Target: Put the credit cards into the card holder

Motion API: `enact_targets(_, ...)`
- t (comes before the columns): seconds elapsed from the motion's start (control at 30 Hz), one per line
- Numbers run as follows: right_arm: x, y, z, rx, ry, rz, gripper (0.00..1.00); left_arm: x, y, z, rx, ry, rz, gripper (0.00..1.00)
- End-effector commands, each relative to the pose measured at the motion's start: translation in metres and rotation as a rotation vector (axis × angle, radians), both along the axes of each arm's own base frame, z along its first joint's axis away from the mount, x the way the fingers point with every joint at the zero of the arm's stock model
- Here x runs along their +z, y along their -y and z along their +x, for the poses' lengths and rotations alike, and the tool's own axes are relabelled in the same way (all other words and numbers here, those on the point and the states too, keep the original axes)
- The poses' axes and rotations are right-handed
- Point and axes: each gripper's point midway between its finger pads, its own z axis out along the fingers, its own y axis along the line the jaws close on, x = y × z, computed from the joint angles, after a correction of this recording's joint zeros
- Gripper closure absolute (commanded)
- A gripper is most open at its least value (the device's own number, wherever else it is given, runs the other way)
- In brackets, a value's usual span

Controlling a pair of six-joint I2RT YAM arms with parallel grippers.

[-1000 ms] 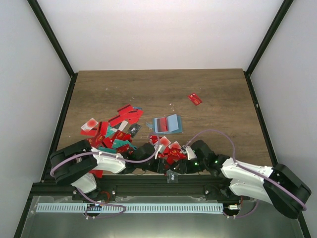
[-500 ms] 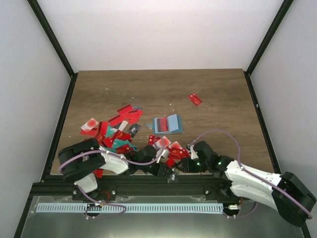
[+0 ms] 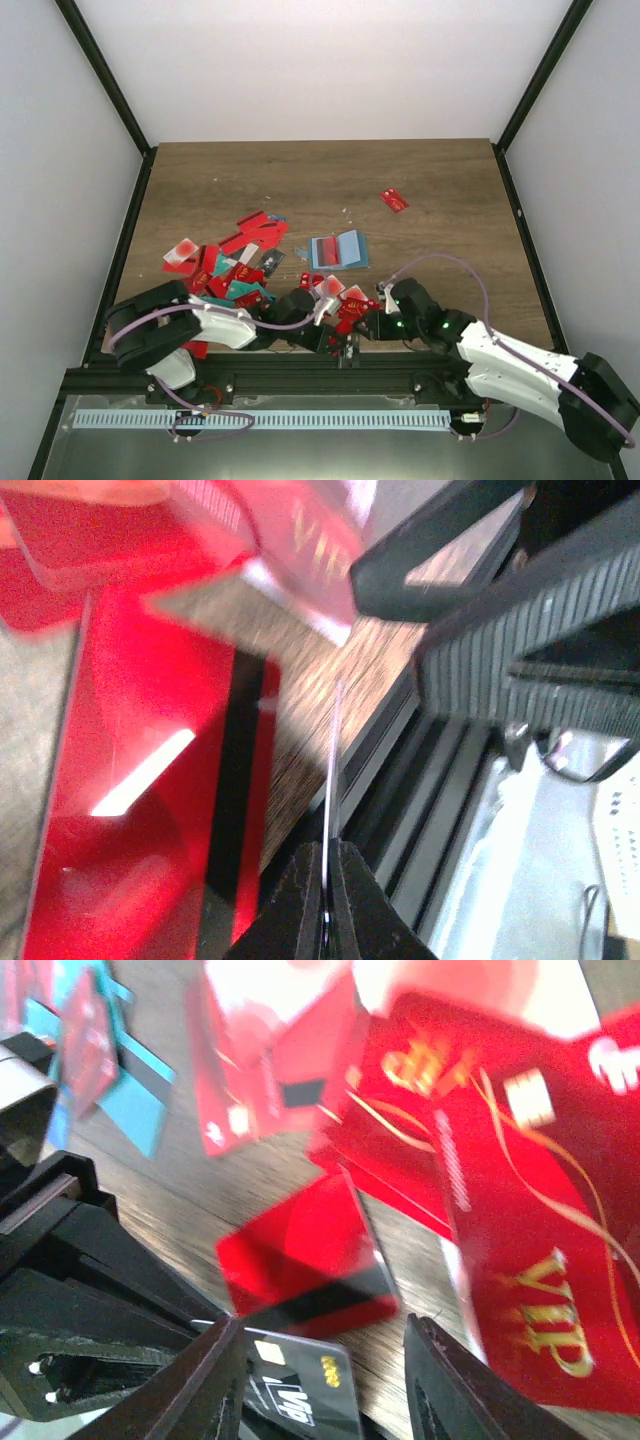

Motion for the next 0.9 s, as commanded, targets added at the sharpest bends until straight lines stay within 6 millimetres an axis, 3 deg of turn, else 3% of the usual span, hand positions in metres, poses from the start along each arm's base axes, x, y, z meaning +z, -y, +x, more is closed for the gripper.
enact_targets(0.0, 0.056, -0.014, 0.027, -0.005, 0.166, 0.066, 0.53, 0.058, 0.005, 0.033, 0.044, 0.079, -0.073, 0.96)
enact_targets(0.17, 0.119, -0.022, 0.05, 0.021, 0.338, 0.194, 0.4, 0.101, -0.021, 0.075, 0.071, 0.124, -0.12, 0.96)
enact_targets(0.27, 0.146, -0.021, 0.063, 0.032, 0.414, 0.25, 0.33, 0.123, -0.027, 0.086, 0.019, 0.155, -0.135, 0.96)
enact_targets(0.47, 0.17, -0.02, 0.077, 0.076, 0.466, 0.323, 0.22, 0.161, -0.024, 0.089, -0.077, 0.177, -0.231, 0.96)
enact_targets(0.6, 0.177, -0.025, 0.067, 0.151, 0.456, 0.399, 0.27, 0.173, -0.022, 0.092, -0.085, 0.189, -0.27, 0.96)
enact_targets(0.77, 0.182, -0.032, 0.05, 0.245, 0.429, 0.495, 0.47, 0.182, -0.02, 0.09, -0.11, 0.195, -0.297, 0.96)
enact_targets(0.87, 0.183, -0.035, 0.042, 0.286, 0.4, 0.535, 0.53, 0.186, -0.019, 0.09, -0.115, 0.202, -0.31, 0.96)
